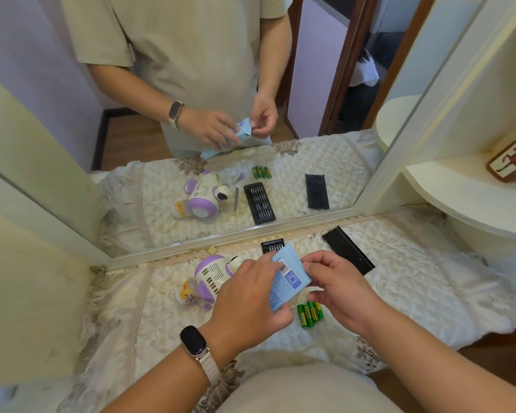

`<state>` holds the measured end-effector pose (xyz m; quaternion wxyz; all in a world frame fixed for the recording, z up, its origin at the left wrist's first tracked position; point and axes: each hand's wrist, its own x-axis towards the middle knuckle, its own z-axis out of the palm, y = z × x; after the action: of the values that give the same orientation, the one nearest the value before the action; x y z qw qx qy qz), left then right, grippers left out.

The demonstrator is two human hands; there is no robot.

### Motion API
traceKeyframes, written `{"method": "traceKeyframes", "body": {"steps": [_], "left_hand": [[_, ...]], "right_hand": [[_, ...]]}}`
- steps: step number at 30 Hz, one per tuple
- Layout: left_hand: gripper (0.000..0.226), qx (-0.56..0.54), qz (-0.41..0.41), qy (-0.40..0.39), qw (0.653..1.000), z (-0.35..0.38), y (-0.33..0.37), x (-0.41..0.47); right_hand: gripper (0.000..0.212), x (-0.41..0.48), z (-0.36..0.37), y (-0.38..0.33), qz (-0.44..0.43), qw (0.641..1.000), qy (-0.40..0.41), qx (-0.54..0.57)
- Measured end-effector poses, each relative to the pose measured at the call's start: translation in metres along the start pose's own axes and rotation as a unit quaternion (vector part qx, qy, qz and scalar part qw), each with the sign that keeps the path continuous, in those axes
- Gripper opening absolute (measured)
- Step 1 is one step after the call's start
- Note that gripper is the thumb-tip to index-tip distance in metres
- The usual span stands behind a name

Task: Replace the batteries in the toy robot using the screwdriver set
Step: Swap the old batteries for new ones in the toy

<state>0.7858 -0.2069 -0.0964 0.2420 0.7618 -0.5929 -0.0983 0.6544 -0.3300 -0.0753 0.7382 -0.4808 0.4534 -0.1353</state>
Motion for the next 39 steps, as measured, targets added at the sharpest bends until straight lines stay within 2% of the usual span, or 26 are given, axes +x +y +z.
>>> {"method": "traceKeyframes", "body": {"steps": [4,8,12,14,16,19,21,25,31,35,39], "left_hand": [[0.06,0.014,0.036,-0.02,0.999,0.007,-0.003,0.005],[0.06,0.004,0.089,-0.04,0.995,0.02,0.007,0.019],[0.061,-0.011,0.129,-0.055,0.99,0.036,0.023,0.033],[0.063,-0.014,0.133,-0.06,0.989,0.041,0.031,0.041],[0.064,-0.011,0.123,-0.069,0.99,0.044,0.037,0.05],[0.066,-0.022,0.079,-0.082,0.993,0.048,0.041,0.063],[0.067,-0.034,0.043,-0.077,0.996,0.053,0.042,0.069],[0.069,-0.064,-0.04,-0.054,0.996,0.062,0.042,0.076],[0.072,-0.052,-0.098,-0.083,0.99,0.079,0.042,0.094],[0.069,-0.079,-0.182,-0.092,0.976,0.097,0.045,0.122],[0.063,-0.128,-0.306,-0.066,0.941,0.124,0.035,0.146]], "right_hand": [[0.015,0.005,-0.004,0.001,0.068,0.997,-0.023,0.023],[0.02,0.009,-0.021,0.003,0.076,0.996,-0.011,0.033],[0.019,0.009,-0.045,0.006,0.109,0.979,-0.016,0.173],[0.02,0.01,-0.056,0.005,0.1,0.976,-0.015,0.191],[0.023,0.015,-0.063,0.002,0.068,0.985,0.007,0.157],[0.028,0.029,-0.07,-0.006,0.012,0.998,0.037,0.057],[0.027,0.041,-0.074,-0.01,0.007,0.999,0.028,0.026],[0.018,0.061,-0.086,-0.015,0.038,0.999,-0.02,0.025],[0.018,0.093,-0.101,-0.018,0.103,0.993,-0.051,0.032],[0.023,0.119,-0.112,-0.013,0.136,0.989,-0.035,0.046],[0.036,0.141,-0.122,0.006,0.151,0.988,-0.016,0.028]]}}
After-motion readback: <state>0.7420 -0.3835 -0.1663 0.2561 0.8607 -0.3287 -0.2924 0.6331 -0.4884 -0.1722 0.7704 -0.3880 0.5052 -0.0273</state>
